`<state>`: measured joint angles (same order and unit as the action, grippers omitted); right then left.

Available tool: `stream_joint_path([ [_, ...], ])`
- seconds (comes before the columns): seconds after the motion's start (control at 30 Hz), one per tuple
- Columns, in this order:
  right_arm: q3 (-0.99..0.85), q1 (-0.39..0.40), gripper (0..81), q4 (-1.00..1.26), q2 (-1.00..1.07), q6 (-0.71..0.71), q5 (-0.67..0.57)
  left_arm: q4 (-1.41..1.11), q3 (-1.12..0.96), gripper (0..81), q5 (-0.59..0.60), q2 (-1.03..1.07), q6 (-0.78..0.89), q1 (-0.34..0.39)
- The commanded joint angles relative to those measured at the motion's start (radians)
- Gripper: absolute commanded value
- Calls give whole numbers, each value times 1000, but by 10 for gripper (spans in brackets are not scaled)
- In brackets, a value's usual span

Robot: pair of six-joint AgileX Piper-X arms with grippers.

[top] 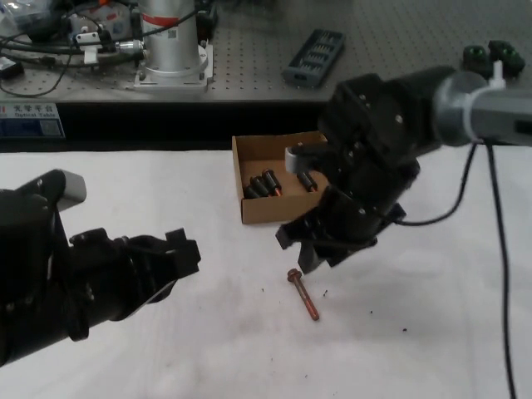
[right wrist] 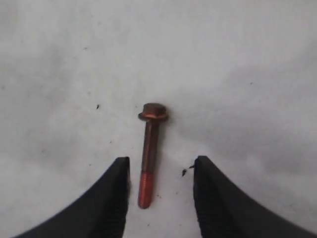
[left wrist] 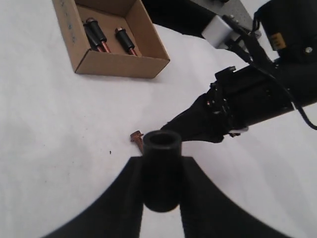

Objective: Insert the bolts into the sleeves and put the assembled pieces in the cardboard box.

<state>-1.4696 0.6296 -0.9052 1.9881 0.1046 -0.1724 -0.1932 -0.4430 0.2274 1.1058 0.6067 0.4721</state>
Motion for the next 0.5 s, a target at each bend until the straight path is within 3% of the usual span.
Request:
stream_joint_path([
  [0.0, -75, 1, 279, -39, 33, -8, 77, -27, -3, 64, 2, -6, 5, 0],
  [0.47, -174, 50, 279, -139, 153, 15, 118, -27, -3, 64, 2, -6, -35, 0],
])
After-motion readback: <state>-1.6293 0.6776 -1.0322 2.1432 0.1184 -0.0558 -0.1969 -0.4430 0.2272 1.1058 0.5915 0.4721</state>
